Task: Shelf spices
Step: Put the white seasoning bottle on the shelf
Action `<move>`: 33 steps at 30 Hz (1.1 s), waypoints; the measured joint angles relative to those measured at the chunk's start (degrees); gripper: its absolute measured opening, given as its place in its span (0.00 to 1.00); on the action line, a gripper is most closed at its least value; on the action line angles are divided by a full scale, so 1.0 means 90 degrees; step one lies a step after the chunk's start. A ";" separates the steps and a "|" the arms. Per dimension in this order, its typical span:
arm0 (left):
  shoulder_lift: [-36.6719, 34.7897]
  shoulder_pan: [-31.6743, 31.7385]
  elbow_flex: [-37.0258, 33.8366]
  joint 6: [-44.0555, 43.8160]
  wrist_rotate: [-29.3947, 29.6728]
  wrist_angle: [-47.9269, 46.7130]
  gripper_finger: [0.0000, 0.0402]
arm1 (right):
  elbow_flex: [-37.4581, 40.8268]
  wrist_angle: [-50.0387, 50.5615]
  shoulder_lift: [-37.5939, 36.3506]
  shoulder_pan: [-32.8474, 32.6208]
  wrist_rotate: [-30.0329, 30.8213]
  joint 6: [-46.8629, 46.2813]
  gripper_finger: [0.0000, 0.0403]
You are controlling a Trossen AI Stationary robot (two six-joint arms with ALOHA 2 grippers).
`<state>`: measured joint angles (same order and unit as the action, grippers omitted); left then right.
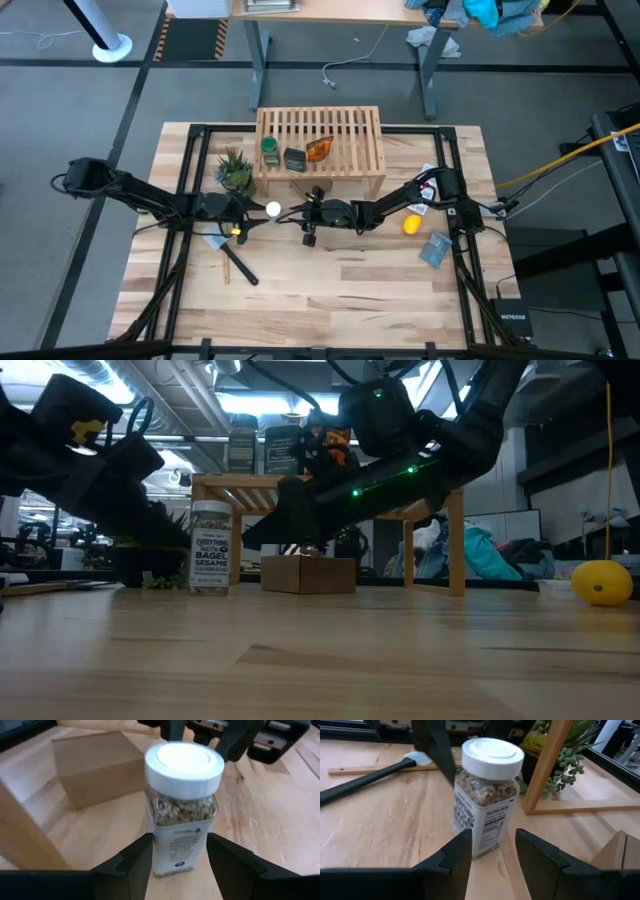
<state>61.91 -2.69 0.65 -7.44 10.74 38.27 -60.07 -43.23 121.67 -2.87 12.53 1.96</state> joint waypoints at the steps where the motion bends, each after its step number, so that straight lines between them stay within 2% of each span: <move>1: 0.0136 -0.0031 0.0026 -0.0002 0.0000 0.0097 0.45 | 0.0000 -0.0005 0.0000 0.0000 -0.0004 0.0000 0.39; 6: 0.0824 -0.0124 0.0302 0.0120 0.0000 0.0515 0.45 | 0.0000 -0.0006 0.0012 0.0000 -0.0005 0.0000 0.39; 18: 0.2133 -0.0122 0.1140 0.0584 0.0037 0.0467 0.45 | 0.0019 0.0001 0.0022 0.0000 -0.0393 0.0002 0.39; 24: 0.2248 -0.0154 0.1212 0.0615 0.0044 0.0463 0.45 | 0.0019 0.0018 0.0017 -0.0005 -0.0464 0.0002 0.42; 33: 0.2249 -0.0328 0.1257 0.0707 -0.0042 0.0530 0.45 | -0.0015 -0.0079 0.0017 -0.0012 -0.0429 -0.0019 0.57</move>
<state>82.15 -5.65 11.97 -1.08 10.36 43.04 -60.20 -43.94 121.82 -2.98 8.68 1.78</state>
